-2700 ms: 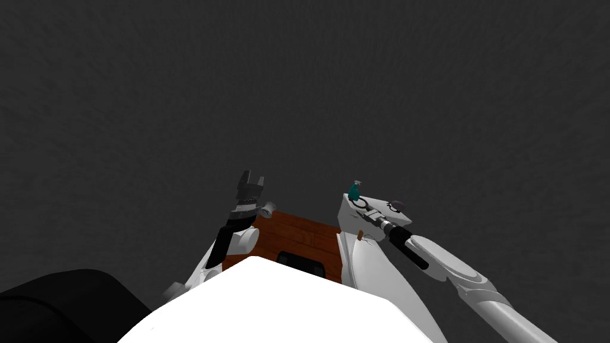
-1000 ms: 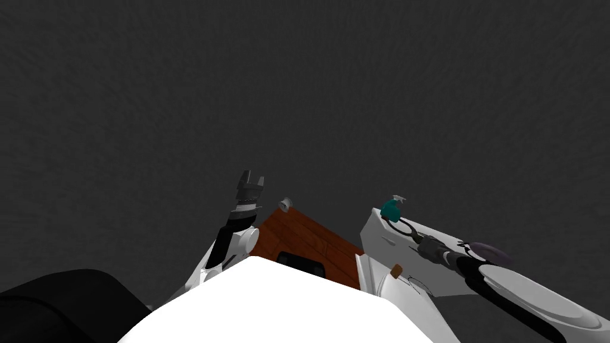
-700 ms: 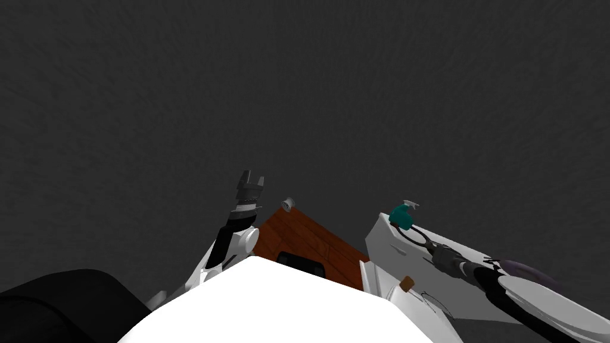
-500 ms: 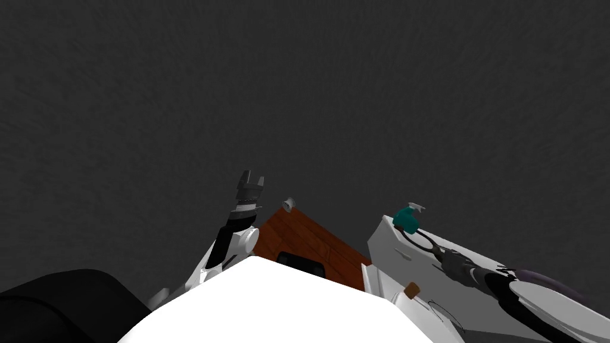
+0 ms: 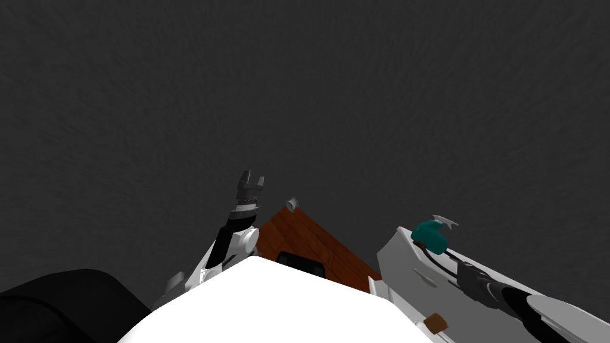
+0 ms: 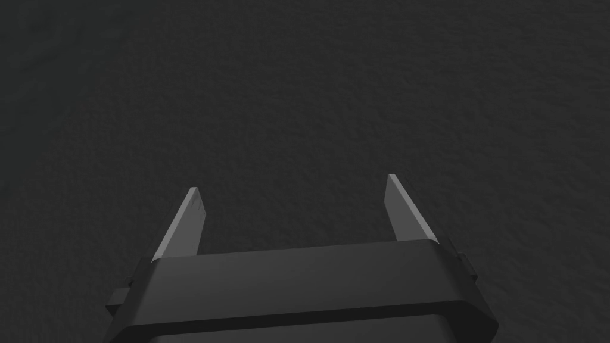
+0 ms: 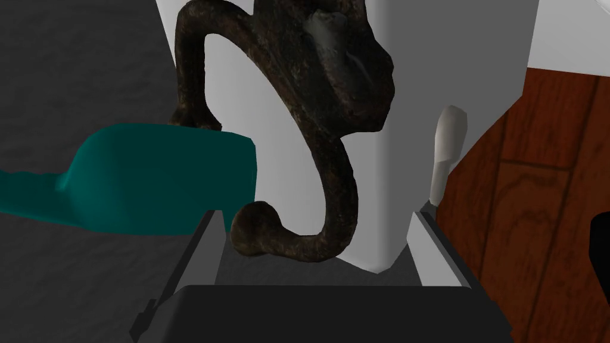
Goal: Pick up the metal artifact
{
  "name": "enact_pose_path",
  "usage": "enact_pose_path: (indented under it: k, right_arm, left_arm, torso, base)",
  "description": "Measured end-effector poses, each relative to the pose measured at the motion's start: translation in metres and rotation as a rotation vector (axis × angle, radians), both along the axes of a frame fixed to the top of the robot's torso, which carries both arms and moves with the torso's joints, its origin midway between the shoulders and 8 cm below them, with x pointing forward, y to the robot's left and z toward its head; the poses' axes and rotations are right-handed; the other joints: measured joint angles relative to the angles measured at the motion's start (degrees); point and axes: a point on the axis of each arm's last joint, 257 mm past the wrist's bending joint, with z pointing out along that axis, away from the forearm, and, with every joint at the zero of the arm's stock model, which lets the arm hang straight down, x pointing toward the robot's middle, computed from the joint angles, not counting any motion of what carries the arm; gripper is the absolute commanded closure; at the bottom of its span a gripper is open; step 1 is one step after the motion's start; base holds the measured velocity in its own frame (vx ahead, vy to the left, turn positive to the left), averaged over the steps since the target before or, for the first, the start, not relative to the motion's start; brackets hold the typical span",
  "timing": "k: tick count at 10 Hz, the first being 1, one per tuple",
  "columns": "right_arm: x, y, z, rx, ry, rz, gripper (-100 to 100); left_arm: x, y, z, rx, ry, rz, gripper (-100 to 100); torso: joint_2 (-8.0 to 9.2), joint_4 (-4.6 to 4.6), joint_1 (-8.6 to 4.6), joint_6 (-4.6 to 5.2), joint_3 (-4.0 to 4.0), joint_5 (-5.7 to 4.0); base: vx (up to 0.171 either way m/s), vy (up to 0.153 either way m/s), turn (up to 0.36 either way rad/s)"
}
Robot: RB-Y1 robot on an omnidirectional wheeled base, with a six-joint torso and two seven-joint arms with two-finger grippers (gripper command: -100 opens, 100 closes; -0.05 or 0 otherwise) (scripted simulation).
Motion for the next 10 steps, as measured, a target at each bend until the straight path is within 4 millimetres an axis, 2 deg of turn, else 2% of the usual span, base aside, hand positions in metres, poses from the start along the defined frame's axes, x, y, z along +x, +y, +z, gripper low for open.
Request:
enact_pose_path:
  k: [3,5,6,10]
  right_arm:
    - [-0.021,-0.012,-0.007,0.001,-0.002,-0.068,-100]
    - [-0.036,-0.021,-0.012,-0.003,-0.002,-0.113,-100]
    - [-0.037,-0.022,-0.012,-0.004,-0.003,-0.116,100]
    - [-0.04,-0.017,-0.02,0.009,0.01,-0.111,100]
  left_arm:
    - [0.0,0.0,0.0,0.0,0.0,0.0,0]
    - [0.0,0.0,0.0,0.0,0.0,0.0,0]
    - [0.0,0.0,0.0,0.0,0.0,0.0,0]
    - [0.0,0.0,0.0,0.0,0.0,0.0,0]
  torso:
    - [0.32,0.08,-0.1,0.04,0.19,-0.03]
    - [0.33,0.09,-0.11,0.1,0.2,-0.03]
    - [0.18,0.06,-0.05,0.12,0.12,-0.01]
    - [-0.17,0.1,-0.16,0.02,-0.03,0.24]
  base:
    - [-0.102,-0.043,0.252]
    - [-0.067,-0.027,0.09]
    - [-0.007,-0.003,-0.004]
    - [-0.005,0.006,-0.004]
